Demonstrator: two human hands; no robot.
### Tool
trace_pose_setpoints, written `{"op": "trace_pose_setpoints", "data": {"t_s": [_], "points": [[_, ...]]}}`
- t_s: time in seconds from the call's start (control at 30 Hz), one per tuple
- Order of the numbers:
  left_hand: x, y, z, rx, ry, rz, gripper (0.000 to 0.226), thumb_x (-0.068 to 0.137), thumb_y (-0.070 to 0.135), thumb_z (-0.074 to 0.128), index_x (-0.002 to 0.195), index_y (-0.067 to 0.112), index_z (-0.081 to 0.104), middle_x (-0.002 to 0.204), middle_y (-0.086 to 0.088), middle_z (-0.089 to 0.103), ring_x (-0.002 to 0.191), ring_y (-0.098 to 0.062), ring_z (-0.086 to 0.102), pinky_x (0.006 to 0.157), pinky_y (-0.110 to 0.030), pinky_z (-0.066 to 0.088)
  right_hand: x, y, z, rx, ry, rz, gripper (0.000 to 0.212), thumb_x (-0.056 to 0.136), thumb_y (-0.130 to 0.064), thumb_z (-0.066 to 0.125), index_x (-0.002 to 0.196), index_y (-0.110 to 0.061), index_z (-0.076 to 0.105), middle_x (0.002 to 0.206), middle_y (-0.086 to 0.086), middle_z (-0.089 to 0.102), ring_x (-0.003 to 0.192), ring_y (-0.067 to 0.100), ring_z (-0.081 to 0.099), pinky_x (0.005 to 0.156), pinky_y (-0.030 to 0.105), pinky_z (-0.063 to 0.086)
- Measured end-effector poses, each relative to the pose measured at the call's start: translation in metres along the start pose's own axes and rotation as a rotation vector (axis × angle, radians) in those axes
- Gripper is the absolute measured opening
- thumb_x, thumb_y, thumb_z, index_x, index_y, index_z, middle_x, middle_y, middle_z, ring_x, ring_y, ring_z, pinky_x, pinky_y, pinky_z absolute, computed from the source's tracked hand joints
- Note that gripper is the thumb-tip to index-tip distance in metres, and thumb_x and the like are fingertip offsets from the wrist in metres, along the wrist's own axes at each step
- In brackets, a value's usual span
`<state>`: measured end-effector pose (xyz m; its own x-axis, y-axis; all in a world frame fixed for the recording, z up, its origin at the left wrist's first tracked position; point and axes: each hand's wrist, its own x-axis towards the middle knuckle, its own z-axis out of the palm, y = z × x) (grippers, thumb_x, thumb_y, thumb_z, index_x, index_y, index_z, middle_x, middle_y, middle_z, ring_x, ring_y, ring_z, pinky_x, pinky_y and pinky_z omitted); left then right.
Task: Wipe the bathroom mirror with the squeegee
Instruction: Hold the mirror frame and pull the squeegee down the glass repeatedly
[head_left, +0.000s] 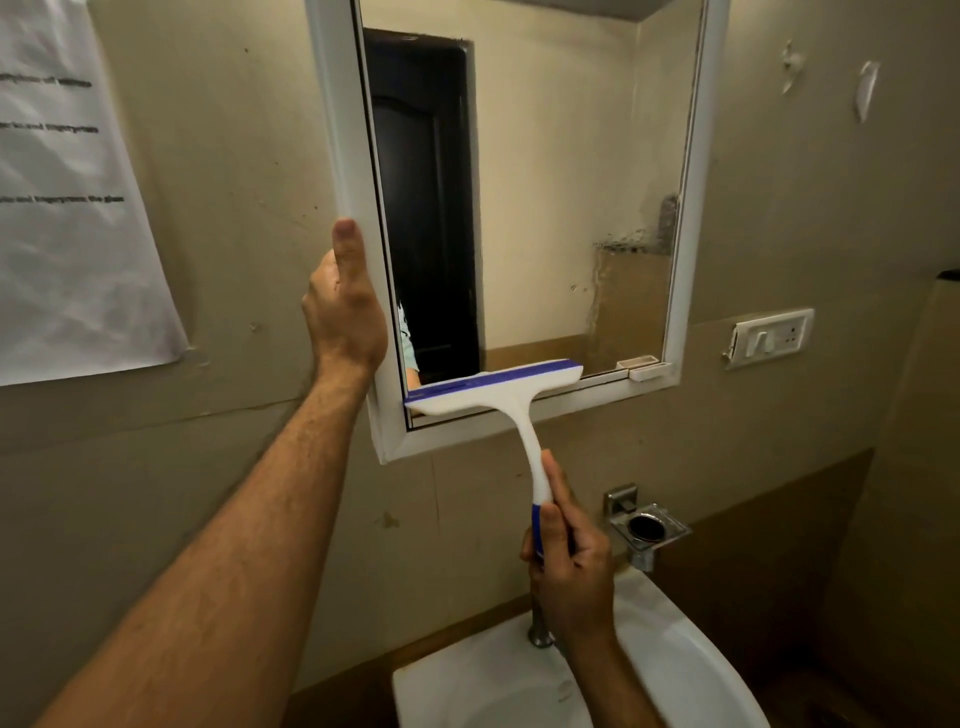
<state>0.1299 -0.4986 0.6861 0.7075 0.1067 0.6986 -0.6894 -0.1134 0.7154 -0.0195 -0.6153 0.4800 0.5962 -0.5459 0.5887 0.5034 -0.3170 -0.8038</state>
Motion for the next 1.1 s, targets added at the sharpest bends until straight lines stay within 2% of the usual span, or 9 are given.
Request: {"op": "trace_pose_setpoints", "data": {"t_s": [0.07,0.13,0.27,0.4,0.53,0.7,0.87,1.03,1.1], "points": [[0.001,0.0,0.0,0.003,0.007,-0.004,0.059,0.099,0.057,0.021,0.076,0.009,0.047,0.064,-0.002,0.04,0.056,-0.012,0.039,0.049,-0.017,0.034,0.007,-0.008,-0.001,0.007,0.011,-0.009,0.042,0.087,-0.062,0.048,0.129,-0.06,0.047,0.068,0.0,0.059,0.056,0.009,0.047,0.05,0.022,0.044],[0.001,0.0,0.0,-0.013,-0.005,-0.003,0.062,0.098,0.06,0.021,0.078,0.009,0.05,0.068,-0.007,0.043,0.06,-0.019,0.042,0.055,-0.028,0.035,0.022,-0.019,-0.002,0.031,0.021,-0.02,0.036,0.094,-0.048,0.046,0.128,-0.061,0.046,0.07,-0.002,0.059,0.056,0.008,0.047,0.048,0.02,0.043],[0.003,-0.001,-0.001,-0.006,-0.013,-0.001,0.06,0.094,0.065,0.019,0.072,0.016,0.044,0.064,-0.003,0.041,0.058,-0.019,0.04,0.054,-0.031,0.032,0.046,-0.038,-0.005,0.042,0.021,-0.014,0.04,0.092,-0.043,0.041,0.122,-0.069,0.044,0.097,0.003,0.06,0.058,0.005,0.05,0.047,0.017,0.043],[0.003,0.0,-0.001,0.001,0.007,-0.01,0.058,0.098,0.061,0.019,0.071,0.016,0.044,0.062,0.001,0.041,0.055,-0.012,0.039,0.052,-0.028,0.034,0.032,-0.018,-0.012,0.046,0.023,0.026,0.041,0.09,-0.039,0.045,0.119,-0.067,0.049,0.071,-0.005,0.06,0.057,0.01,0.048,0.048,0.019,0.043],[-0.003,0.002,0.0,-0.002,0.015,-0.017,0.053,0.101,0.054,0.019,0.074,0.019,0.047,0.065,0.001,0.041,0.054,-0.007,0.036,0.044,-0.012,0.029,0.015,-0.003,-0.023,0.027,0.031,0.07,0.041,0.088,-0.037,0.048,0.116,-0.067,0.052,0.072,-0.006,0.062,0.059,0.012,0.048,0.05,0.018,0.045],[-0.004,0.004,-0.002,-0.013,0.017,-0.007,0.06,0.1,0.057,0.019,0.086,0.011,0.055,0.074,-0.007,0.047,0.061,-0.012,0.041,0.055,-0.023,0.036,0.051,-0.036,-0.026,0.03,0.041,0.02,0.04,0.091,-0.041,0.044,0.126,-0.061,0.048,0.072,0.011,0.055,0.056,0.011,0.047,0.045,0.021,0.042],[0.0,0.002,-0.003,-0.019,0.019,-0.01,0.072,0.098,0.061,0.019,0.092,0.001,0.058,0.073,-0.008,0.048,0.063,-0.016,0.044,0.06,-0.032,0.037,0.079,-0.053,-0.022,0.057,0.052,-0.028,0.04,0.091,-0.04,0.043,0.129,-0.055,0.048,0.072,0.009,0.056,0.052,0.009,0.046,0.041,0.02,0.041],[-0.001,0.0,-0.002,-0.047,0.003,0.002,0.072,0.098,0.059,0.019,0.088,-0.001,0.057,0.071,-0.009,0.044,0.061,-0.018,0.041,0.056,-0.03,0.035,0.042,-0.011,-0.027,0.088,0.049,0.057,0.038,0.089,-0.041,0.045,0.124,-0.055,0.05,0.078,0.005,0.057,0.054,0.009,0.048,0.044,0.018,0.043],[-0.001,0.0,-0.001,-0.052,0.002,0.008,0.073,0.098,0.058,0.02,0.089,-0.003,0.057,0.071,-0.009,0.044,0.062,-0.018,0.041,0.056,-0.03,0.034,0.027,0.003,-0.031,0.051,0.071,0.069,0.036,0.088,-0.052,0.05,0.124,-0.057,0.054,0.071,0.001,0.057,0.057,0.014,0.047,0.046,0.02,0.044]]}}
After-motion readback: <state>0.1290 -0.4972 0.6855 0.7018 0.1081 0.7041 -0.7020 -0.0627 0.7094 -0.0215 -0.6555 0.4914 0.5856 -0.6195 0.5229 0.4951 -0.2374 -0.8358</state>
